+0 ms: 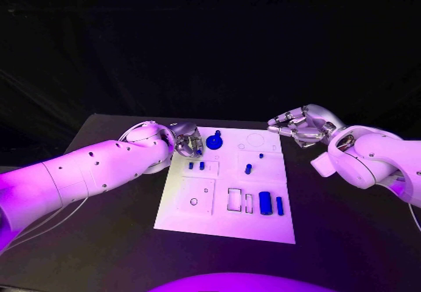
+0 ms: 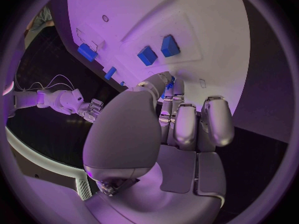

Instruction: Assemble the parts on the task board

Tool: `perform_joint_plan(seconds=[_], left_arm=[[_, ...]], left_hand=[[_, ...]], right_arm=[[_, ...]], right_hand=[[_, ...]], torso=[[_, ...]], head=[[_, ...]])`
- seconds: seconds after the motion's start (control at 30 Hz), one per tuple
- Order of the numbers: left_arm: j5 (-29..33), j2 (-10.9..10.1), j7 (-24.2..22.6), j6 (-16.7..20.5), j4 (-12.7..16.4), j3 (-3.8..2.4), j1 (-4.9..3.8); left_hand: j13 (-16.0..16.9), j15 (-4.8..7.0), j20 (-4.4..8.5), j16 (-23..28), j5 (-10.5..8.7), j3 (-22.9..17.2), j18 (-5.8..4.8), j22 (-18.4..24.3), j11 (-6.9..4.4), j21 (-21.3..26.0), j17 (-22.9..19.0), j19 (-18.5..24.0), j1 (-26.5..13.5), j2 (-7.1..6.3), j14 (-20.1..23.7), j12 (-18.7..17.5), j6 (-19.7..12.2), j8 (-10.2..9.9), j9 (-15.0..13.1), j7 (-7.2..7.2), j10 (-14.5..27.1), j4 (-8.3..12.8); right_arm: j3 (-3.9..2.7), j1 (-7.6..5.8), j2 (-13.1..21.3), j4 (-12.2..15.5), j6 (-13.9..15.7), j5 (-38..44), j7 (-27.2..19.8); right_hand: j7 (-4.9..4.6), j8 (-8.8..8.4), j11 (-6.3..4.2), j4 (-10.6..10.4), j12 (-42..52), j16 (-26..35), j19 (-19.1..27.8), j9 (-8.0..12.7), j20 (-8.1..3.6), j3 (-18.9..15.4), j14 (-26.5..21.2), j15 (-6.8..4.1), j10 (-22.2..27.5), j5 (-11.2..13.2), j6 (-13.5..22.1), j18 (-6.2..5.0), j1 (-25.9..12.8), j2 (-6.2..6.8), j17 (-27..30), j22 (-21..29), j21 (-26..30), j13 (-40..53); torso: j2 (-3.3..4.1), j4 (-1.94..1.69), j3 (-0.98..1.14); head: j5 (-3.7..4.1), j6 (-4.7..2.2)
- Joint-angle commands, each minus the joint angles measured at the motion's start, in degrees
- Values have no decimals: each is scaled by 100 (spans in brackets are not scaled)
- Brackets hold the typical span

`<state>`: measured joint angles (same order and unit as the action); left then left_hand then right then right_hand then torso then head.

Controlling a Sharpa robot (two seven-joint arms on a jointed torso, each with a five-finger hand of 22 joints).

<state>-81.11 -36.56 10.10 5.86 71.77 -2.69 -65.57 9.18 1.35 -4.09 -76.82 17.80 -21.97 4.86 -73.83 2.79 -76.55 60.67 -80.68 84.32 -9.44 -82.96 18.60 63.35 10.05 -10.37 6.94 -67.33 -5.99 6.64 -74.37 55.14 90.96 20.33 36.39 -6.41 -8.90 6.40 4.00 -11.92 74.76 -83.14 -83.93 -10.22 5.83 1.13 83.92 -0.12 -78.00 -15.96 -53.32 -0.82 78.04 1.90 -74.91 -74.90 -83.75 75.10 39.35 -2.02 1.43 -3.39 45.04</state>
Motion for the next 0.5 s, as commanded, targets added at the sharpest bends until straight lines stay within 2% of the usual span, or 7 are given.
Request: perform_joint_plan(seconds=[0.03, 0.5], left_arm=[[20, 19, -2, -137, -7, -2, 6], [20, 31, -18, -165, -13, -2, 9]], left_hand=[[-7, -5, -11, 24, -31, 27, -52, 5, 5, 20, -10, 31, -52, 17, 9, -37, 14, -29, 0, -3, -34, 1], [-8, -6, -11, 25, -33, 27, -51, 9, 6, 24, -12, 34, -55, 19, 11, -47, 12, -37, 3, -1, -35, 2]], right_arm=[[-1, 4, -6, 2, -48, 39, -50], [-1, 6, -9, 5, -48, 39, -54]], right_hand=[[6, -29, -14, 38, 27, 16, -282, 6, -32, 7, 372, -41, -45, -38, -40, -80, -5, -47, -567, -1060, 2, 161], [6, -29, -14, 38, 27, 16, -282, 6, -32, 7, 372, -41, -45, -38, -40, -80, -5, -47, -567, -1060, 2, 161]], torso=[[-1, 0, -2], [1, 0, 1]], head=[[1, -1], [0, 0]])
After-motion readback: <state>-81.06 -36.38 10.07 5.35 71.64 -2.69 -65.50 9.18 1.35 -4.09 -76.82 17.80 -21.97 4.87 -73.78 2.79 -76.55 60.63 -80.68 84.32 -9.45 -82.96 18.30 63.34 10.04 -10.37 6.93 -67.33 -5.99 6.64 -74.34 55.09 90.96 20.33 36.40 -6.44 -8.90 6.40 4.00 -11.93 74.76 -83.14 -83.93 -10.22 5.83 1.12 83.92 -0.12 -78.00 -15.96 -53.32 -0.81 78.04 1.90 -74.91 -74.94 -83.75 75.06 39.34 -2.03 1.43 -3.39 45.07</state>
